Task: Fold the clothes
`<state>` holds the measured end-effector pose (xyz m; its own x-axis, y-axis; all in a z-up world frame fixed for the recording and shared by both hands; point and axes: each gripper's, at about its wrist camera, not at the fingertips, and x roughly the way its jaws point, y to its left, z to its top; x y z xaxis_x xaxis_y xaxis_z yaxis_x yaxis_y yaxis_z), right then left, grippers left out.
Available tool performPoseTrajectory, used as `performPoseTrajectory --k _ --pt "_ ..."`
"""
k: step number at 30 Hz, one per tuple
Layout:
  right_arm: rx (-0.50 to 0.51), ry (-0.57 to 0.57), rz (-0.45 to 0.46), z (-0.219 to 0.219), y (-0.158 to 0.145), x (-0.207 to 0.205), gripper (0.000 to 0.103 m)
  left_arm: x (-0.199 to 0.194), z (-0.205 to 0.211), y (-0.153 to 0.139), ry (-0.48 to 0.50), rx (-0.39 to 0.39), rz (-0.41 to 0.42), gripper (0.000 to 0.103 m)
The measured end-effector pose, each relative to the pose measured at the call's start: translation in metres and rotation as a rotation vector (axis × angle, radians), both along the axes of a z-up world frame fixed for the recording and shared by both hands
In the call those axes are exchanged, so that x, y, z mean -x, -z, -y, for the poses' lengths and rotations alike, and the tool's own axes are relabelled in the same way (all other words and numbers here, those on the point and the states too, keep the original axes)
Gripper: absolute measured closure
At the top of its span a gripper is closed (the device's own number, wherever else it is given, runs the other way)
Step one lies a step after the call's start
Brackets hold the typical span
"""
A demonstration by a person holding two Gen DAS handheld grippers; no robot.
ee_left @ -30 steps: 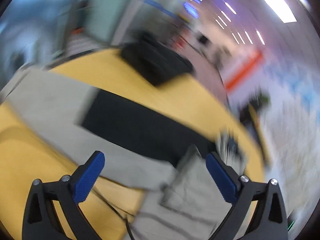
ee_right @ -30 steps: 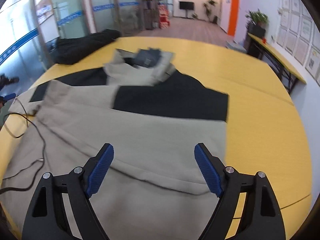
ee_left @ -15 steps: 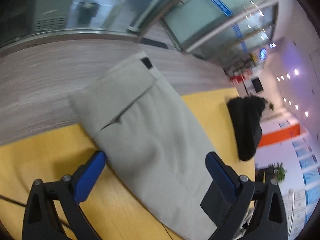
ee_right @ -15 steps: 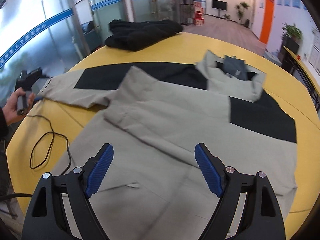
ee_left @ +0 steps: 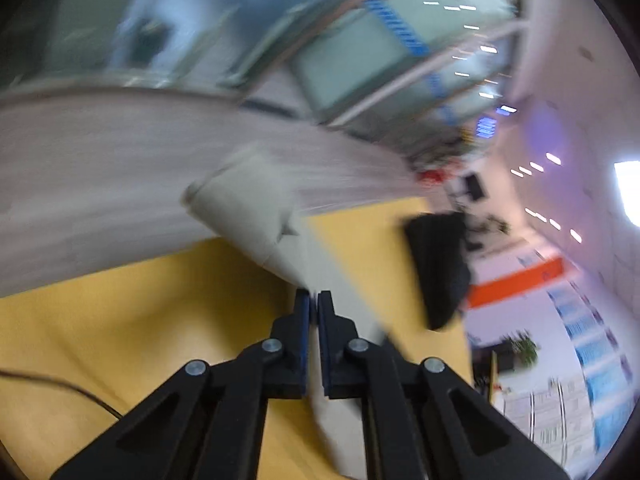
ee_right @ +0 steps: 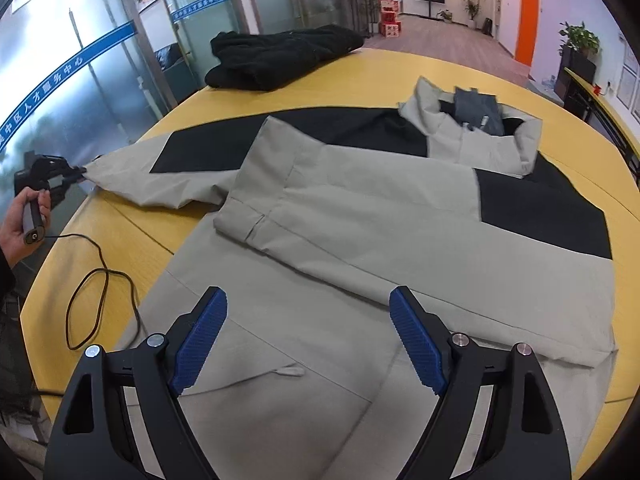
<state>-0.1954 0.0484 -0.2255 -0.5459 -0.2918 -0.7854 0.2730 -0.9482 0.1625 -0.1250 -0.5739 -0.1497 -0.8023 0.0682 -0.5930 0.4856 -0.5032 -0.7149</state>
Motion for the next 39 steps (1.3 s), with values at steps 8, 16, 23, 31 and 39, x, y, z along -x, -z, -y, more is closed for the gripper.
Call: performPoseTrajectory --k 8,16,23,31,39 --pt "0.136 0.122 -0.143 -0.076 -0.049 -0.026 0.018 0.049 -0.218 -0.143 0.464 0.115 -0.306 0.102" --pt "0.079 0.203 -0.161 -0.153 -0.064 -0.066 0.009 0.031 -0.232 -0.101 0.306 0.111 -0.153 0.051" --pt "0.090 0.227 -0.041 -0.144 -0.034 -0.066 0.009 0.000 -0.076 -0.008 -0.063 0.067 0.147 0.019" --pt "0.091 0.080 0.001 -0.050 -0.008 -0.034 0.009 0.008 0.010 0.065 -0.119 0.009 0.325 0.019" --pt "0.084 0.011 0.029 0.010 0.004 -0.023 0.009 0.025 0.020 0.070 -0.095 0.078 0.322 0.022"
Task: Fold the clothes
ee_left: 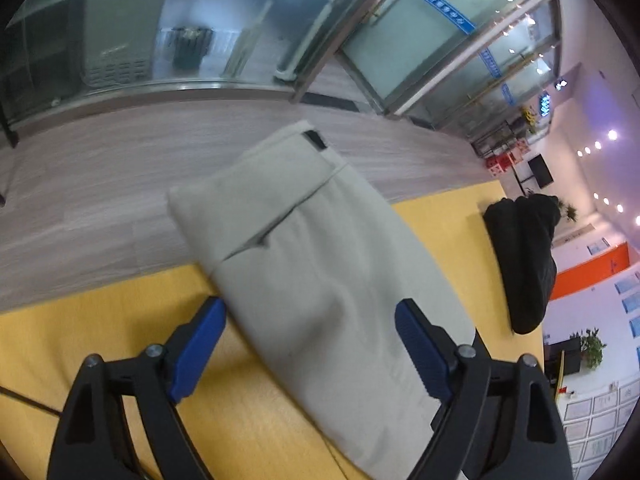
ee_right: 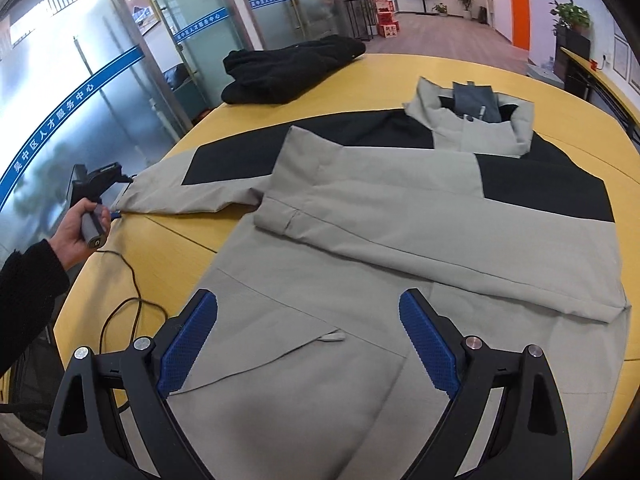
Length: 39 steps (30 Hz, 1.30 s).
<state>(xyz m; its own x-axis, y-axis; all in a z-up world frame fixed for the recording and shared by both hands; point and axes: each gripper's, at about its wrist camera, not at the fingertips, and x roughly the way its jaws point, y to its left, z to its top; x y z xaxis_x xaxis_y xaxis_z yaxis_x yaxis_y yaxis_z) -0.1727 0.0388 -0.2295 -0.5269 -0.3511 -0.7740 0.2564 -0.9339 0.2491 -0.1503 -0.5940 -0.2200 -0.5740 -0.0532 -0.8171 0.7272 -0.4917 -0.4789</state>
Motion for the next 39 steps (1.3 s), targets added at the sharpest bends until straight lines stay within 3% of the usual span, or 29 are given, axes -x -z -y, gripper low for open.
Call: performPoseTrajectory --k 1,2,3,4,6,10,15,18,21,25,29,34,39 --pt "0.000 0.004 0.002 0.003 0.001 0.001 0.009 0.000 0.000 0.000 0.010 -0.001 -0.001 0.033" --pt "0.004 0.011 0.005 0.003 0.001 0.001 0.009 -0.002 0.002 -0.001 0.010 0.000 0.004 0.057" --pt "0.010 0.021 0.007 0.003 0.001 0.001 0.009 -0.004 0.004 -0.001 0.003 0.002 0.011 0.067" --pt "0.015 0.030 0.010 0.002 0.001 0.001 0.009 -0.007 0.007 0.000 0.003 -0.022 0.006 0.093" --pt "0.016 0.042 0.006 -0.001 0.000 -0.001 0.009 -0.002 0.013 0.006 -0.004 -0.068 -0.017 0.095" --pt "0.013 0.062 -0.001 -0.008 -0.002 -0.006 0.009 -0.005 0.006 -0.010 0.017 -0.052 -0.087 0.099" --pt "0.020 0.094 -0.014 -0.025 -0.006 -0.016 0.009 -0.008 -0.012 -0.050 0.046 -0.034 -0.193 0.100" --pt "0.027 0.120 -0.037 -0.036 -0.012 -0.024 0.009 -0.004 -0.046 -0.096 0.124 -0.002 -0.290 0.100" --pt "0.049 0.146 -0.072 -0.050 -0.024 -0.033 0.009 0.008 -0.110 -0.147 0.261 0.031 -0.393 0.100" --pt "0.103 0.196 -0.126 -0.078 -0.046 -0.046 0.009 0.020 -0.230 -0.203 0.507 0.045 -0.499 0.100" --pt "0.138 0.284 -0.195 -0.116 -0.070 -0.066 0.009 0.023 -0.373 -0.223 0.780 0.035 -0.540 0.100" --pt "0.156 0.424 -0.265 -0.180 -0.092 -0.095 0.009 0.013 -0.552 -0.186 1.079 -0.024 -0.454 0.100" --pt "0.152 0.549 -0.267 -0.246 -0.089 -0.119 0.009 0.004 -0.668 -0.110 1.243 -0.015 -0.277 0.100"
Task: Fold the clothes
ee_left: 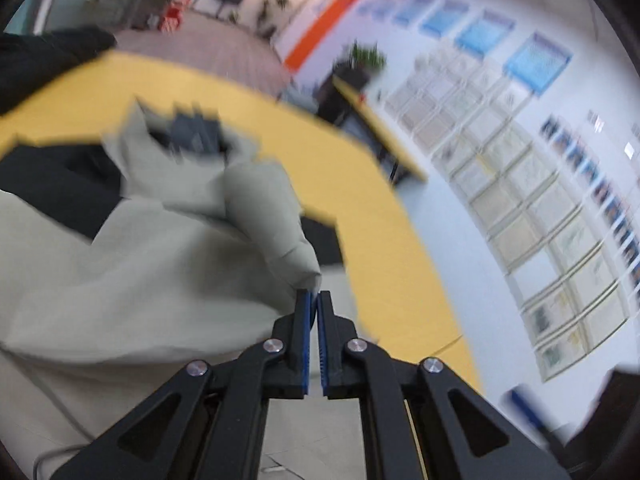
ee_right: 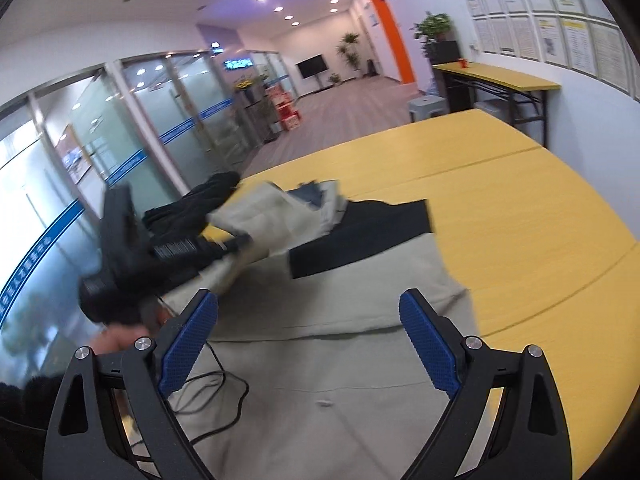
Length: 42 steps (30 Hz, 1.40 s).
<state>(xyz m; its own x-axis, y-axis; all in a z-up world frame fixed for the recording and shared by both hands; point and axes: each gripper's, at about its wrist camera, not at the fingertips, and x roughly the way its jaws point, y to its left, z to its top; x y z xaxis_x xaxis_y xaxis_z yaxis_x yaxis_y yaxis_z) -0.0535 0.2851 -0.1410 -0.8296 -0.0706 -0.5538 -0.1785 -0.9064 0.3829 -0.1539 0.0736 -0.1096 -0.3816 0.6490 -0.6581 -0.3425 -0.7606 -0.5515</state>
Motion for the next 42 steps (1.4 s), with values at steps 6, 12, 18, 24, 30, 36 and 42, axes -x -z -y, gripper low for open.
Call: performPoseTrajectory --k 6,12,18,24,30,36,42 --pt "0.066 0.032 0.038 -0.040 0.017 0.006 0.007 -0.024 -0.023 0.037 0.095 0.101 0.062 0.091" --pt "0.138 -0.025 0.152 -0.046 0.071 0.067 0.000 -0.044 0.085 -0.033 -0.012 0.020 -0.118 0.025" --pt "0.153 -0.072 0.283 -0.034 0.147 0.131 0.007 0.021 0.208 -0.011 -0.167 0.249 -0.212 0.006" --pt "0.033 0.036 0.372 -0.031 0.164 0.151 0.092 0.080 0.253 0.083 -0.106 0.313 -0.030 0.016" --pt "-0.044 0.119 0.386 -0.038 0.155 0.147 0.094 0.061 0.246 0.098 0.017 0.406 -0.155 0.014" --pt "-0.073 0.130 0.409 -0.027 0.135 0.132 0.050 0.050 0.249 0.075 0.052 0.444 -0.111 0.015" --pt "-0.021 0.000 0.288 -0.013 0.075 0.031 0.022 -0.050 0.307 -0.010 -0.002 0.385 -0.173 0.015"
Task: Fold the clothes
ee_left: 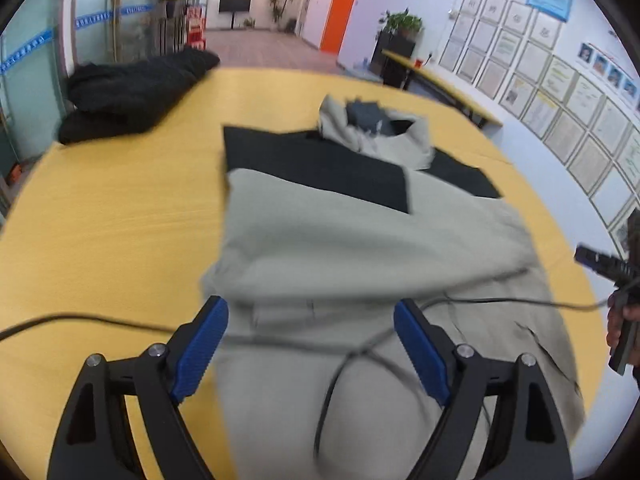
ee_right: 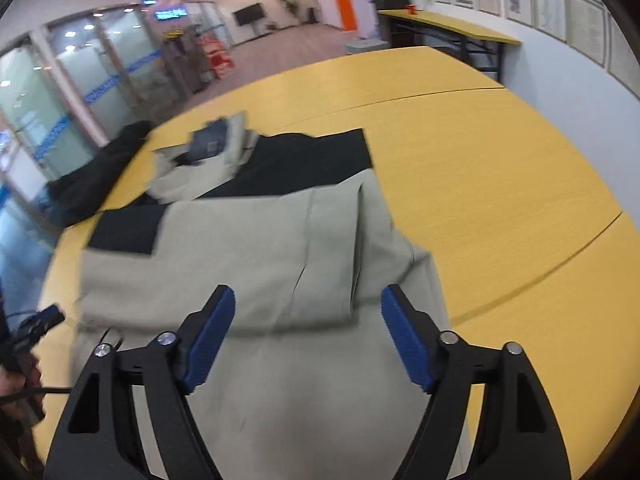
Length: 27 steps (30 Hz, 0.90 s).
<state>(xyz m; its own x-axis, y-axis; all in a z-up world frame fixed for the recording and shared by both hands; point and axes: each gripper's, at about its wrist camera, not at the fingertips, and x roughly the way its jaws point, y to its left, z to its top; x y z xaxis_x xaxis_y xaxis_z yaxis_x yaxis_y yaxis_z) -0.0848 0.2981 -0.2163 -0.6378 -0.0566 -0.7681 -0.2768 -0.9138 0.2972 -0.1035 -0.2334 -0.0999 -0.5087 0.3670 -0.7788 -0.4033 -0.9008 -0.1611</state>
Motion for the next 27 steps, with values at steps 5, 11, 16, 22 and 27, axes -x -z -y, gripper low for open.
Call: performPoseTrajectory --k 5,11,16,22,27 --pt "0.010 -0.205 0.119 -0.004 -0.018 -0.124 0.021 -0.120 0.051 -0.050 0.010 0.131 0.026 0.012" --pt "0.016 -0.305 0.258 -0.014 0.013 -0.231 0.017 -0.225 0.070 -0.026 0.079 0.215 0.247 0.010" --pt "0.013 -0.307 0.260 -0.018 0.055 -0.251 0.017 -0.230 0.071 0.037 0.018 0.145 0.343 0.013" --pt "0.027 -0.270 0.236 -0.017 0.090 -0.244 0.022 -0.202 0.074 0.090 -0.037 0.098 0.420 0.014" --pt "0.078 -0.225 0.194 -0.012 0.101 -0.239 0.021 -0.214 0.061 0.091 0.019 0.135 0.385 0.011"
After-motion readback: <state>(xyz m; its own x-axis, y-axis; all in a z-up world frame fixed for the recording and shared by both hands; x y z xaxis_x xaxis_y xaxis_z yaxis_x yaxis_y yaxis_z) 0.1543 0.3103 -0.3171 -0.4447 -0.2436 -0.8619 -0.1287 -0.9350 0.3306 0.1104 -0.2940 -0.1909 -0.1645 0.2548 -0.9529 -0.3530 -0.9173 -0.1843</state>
